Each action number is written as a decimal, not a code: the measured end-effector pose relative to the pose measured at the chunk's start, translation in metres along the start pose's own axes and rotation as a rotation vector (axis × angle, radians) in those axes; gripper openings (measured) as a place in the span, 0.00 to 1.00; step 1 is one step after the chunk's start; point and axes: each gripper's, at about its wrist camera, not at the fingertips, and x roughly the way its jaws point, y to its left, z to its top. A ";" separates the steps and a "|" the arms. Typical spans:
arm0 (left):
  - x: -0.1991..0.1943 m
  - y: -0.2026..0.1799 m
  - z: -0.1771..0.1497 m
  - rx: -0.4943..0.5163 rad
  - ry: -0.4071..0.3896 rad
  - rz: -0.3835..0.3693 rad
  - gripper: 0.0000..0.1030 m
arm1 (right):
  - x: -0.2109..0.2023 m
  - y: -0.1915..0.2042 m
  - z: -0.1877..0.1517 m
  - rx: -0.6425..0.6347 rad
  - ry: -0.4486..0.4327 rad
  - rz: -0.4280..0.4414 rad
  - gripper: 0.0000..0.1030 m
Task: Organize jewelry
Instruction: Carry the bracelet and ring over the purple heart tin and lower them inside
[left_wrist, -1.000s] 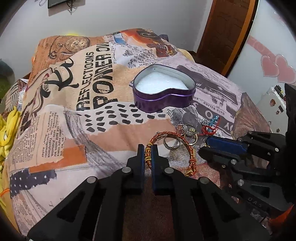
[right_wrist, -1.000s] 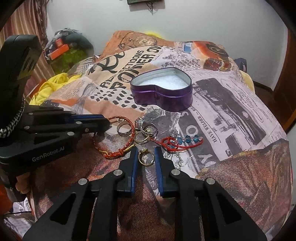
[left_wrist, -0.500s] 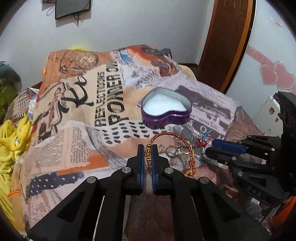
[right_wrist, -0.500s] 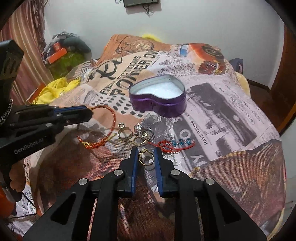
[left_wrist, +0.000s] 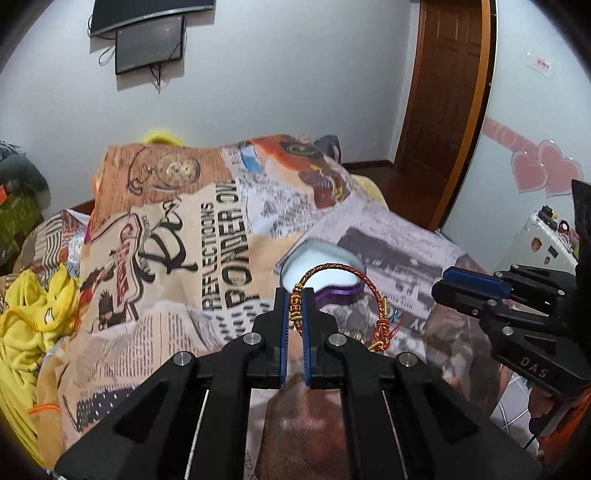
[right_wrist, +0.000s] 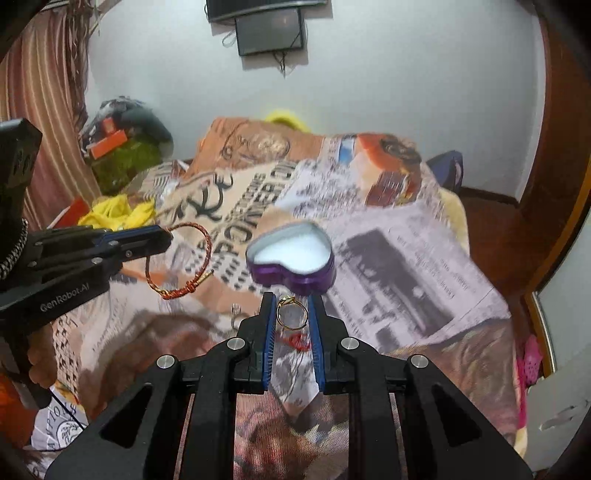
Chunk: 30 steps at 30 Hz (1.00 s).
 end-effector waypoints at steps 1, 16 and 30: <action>-0.001 0.000 0.002 -0.001 -0.006 0.000 0.05 | -0.002 0.000 0.003 0.001 -0.013 0.001 0.15; 0.019 -0.003 0.033 0.006 -0.060 -0.002 0.05 | -0.007 -0.010 0.030 0.010 -0.124 -0.006 0.15; 0.070 -0.004 0.048 0.035 -0.005 -0.015 0.05 | 0.031 -0.026 0.033 0.036 -0.081 -0.003 0.15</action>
